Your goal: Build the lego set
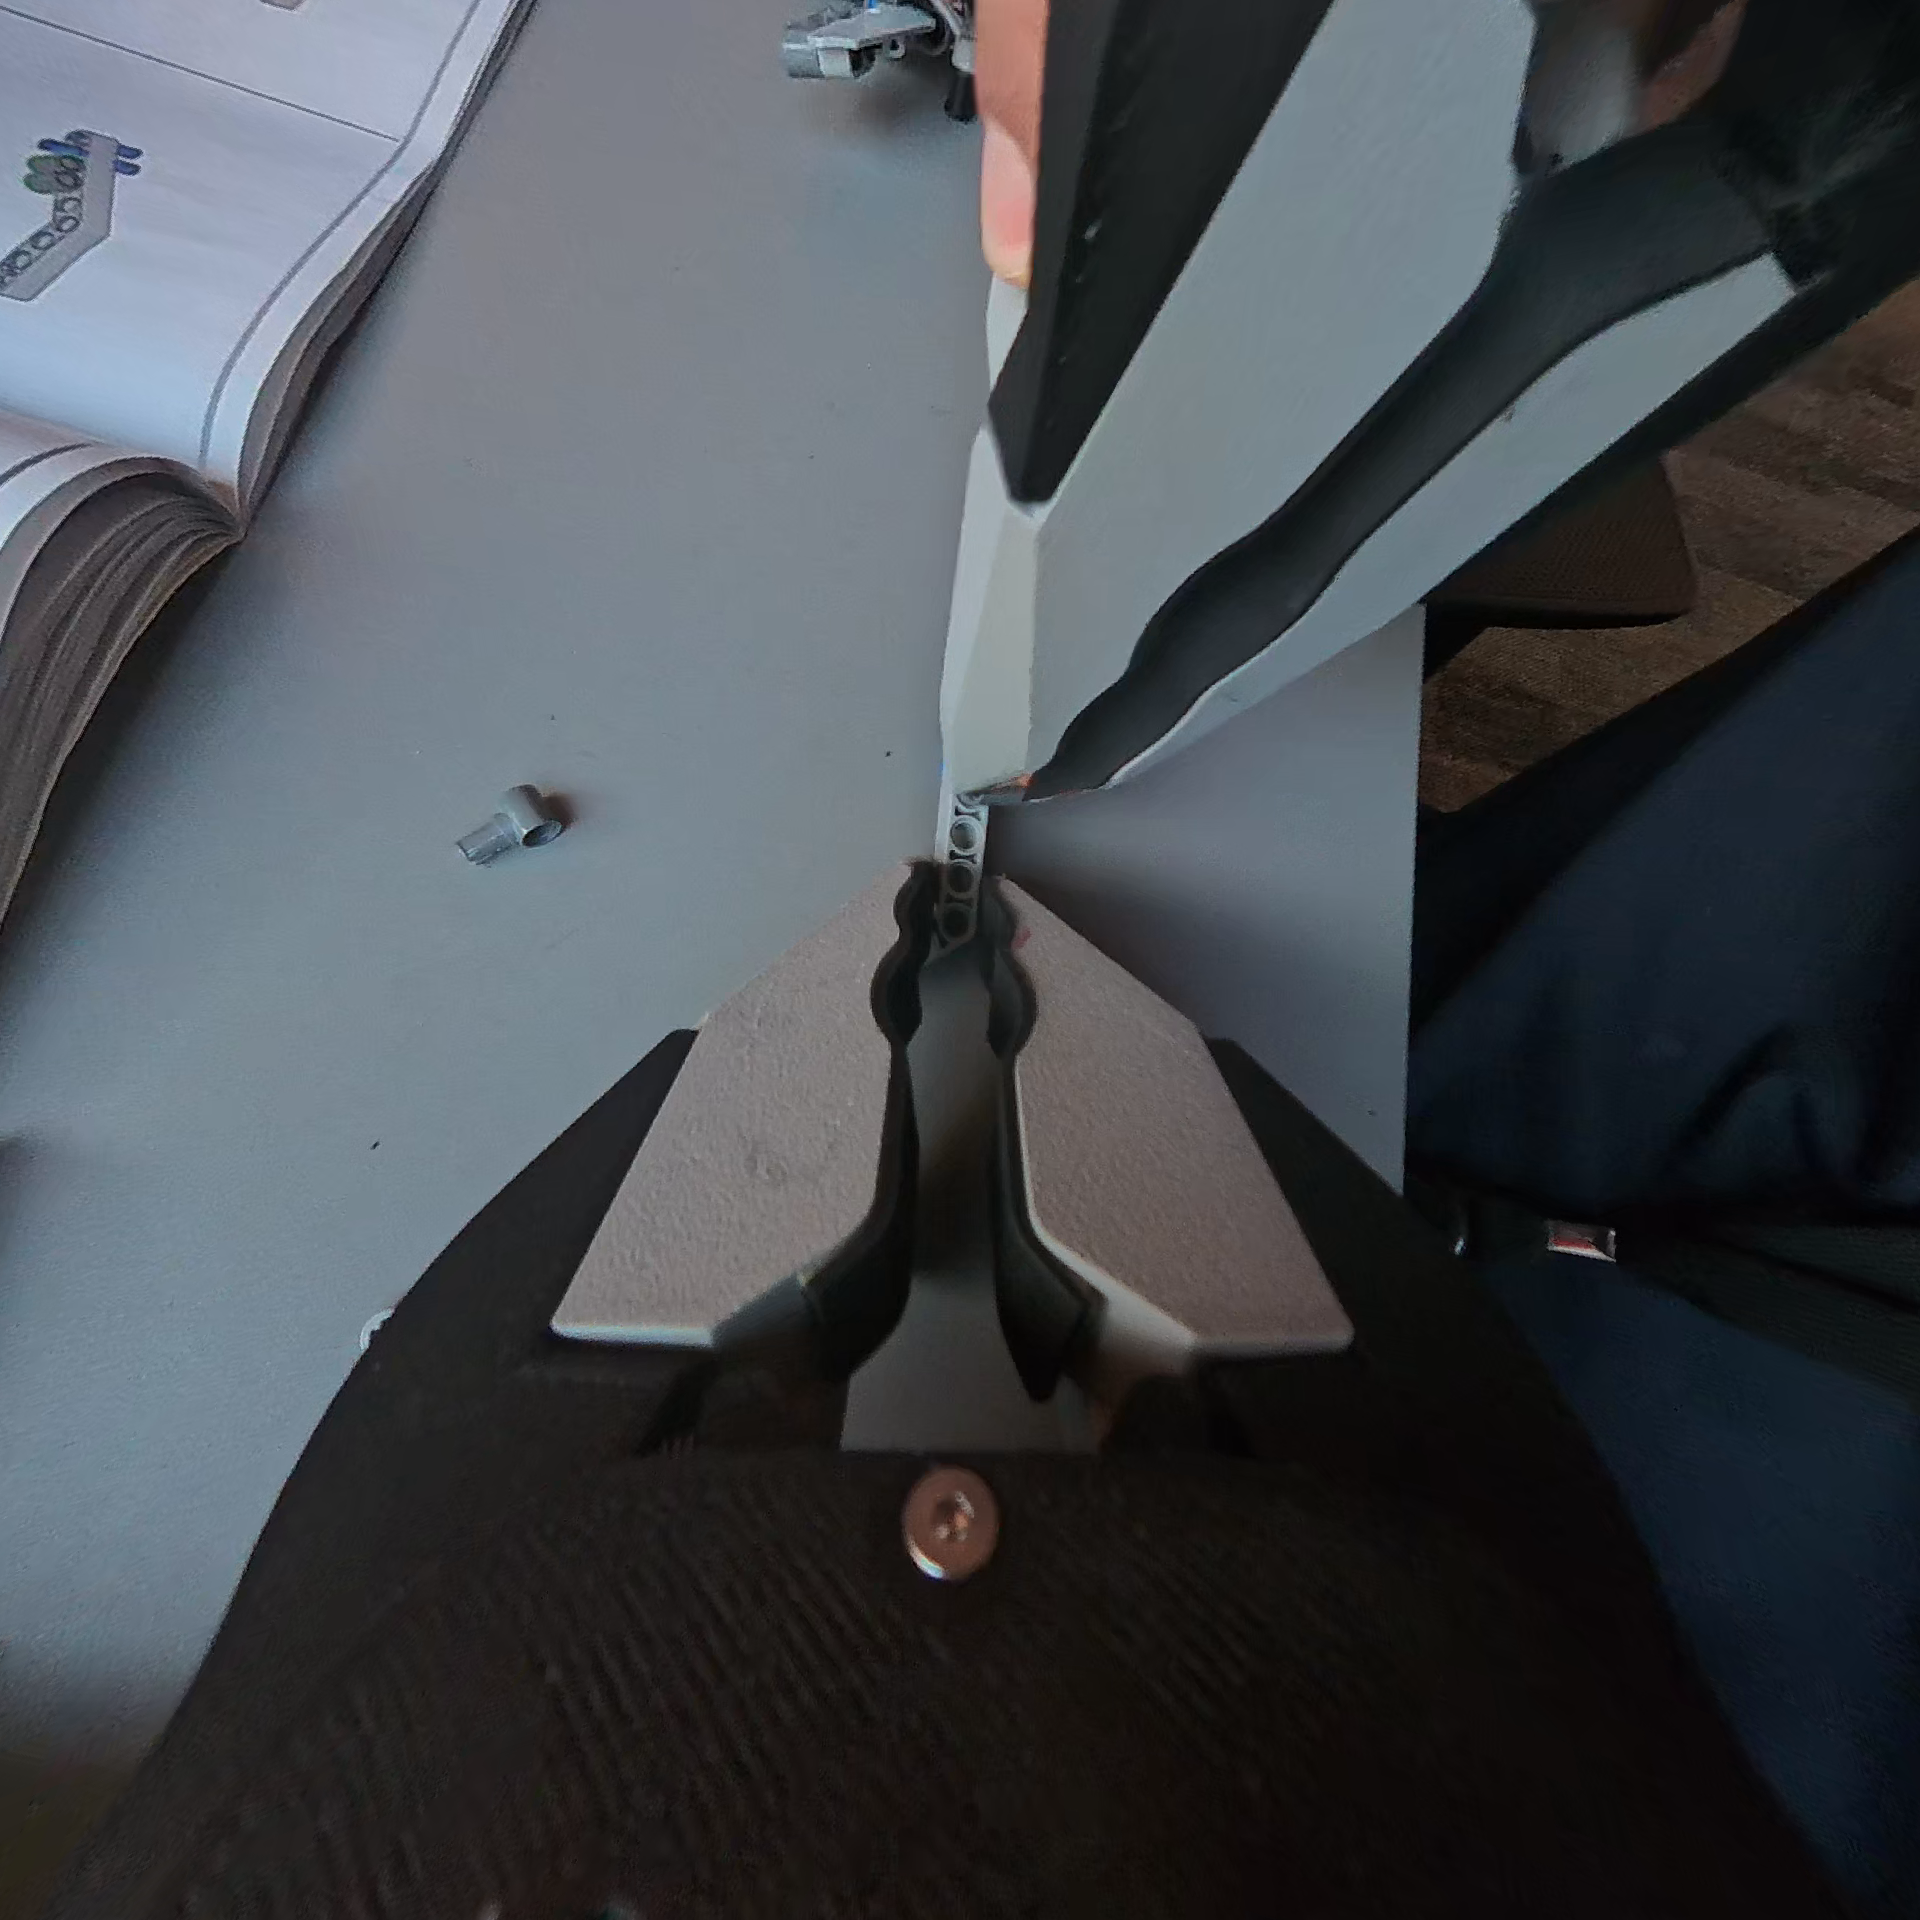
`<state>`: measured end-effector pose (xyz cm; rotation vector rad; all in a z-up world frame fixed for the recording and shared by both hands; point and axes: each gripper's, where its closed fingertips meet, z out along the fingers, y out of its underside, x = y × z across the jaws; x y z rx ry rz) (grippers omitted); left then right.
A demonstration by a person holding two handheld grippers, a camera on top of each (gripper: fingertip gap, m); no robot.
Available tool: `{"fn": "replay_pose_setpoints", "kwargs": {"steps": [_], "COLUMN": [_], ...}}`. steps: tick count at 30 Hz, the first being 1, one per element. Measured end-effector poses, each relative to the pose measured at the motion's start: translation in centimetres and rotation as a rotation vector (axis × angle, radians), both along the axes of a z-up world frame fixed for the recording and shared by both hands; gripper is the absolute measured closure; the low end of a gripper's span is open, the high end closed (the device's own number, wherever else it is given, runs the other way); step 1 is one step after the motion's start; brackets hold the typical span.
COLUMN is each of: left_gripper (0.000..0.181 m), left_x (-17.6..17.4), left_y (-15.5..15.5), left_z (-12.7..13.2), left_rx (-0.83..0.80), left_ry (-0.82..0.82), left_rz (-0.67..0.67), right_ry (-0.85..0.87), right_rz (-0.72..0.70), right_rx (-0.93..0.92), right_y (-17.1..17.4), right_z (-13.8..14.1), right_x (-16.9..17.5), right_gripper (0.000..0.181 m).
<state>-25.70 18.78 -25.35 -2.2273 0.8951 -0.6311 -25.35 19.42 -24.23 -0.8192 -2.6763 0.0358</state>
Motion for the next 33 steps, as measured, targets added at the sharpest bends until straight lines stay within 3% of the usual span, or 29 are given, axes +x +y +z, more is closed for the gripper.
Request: {"fn": "replay_pose_setpoints", "kwargs": {"steps": [1, 14, 23, 27, 33], "left_gripper": [0.176, 0.176, 0.176, 0.176, 0.176], "left_x": [0.0, -0.1, 0.0, -0.1, 0.0], "left_y": [0.0, 0.1, 0.0, 0.0, 0.0], "left_z": [0.0, 0.0, 0.0, 0.0, 0.0], "left_rx": [0.0, -0.002, -0.011, -0.016, -0.017], "left_ry": [0.001, -0.003, -0.012, -0.018, -0.019], "left_rz": [0.0, 0.009, 0.003, 0.004, 0.004], "right_ry": [-0.01, 0.044, 0.142, 0.289, 0.226], "right_rz": [-0.002, -0.166, -0.141, -0.094, -0.144], "right_rx": [-0.004, -0.204, -0.22, -0.35, -0.373], "right_y": [0.0, 0.0, -0.2, -1.3, -0.9], "right_z": [0.0, -0.3, 0.0, 2.5, 2.5], "right_x": [0.0, -0.3, -0.4, -1.5, -1.5], "right_gripper": [0.177, 0.177, 0.176, 0.181, 0.181]}}
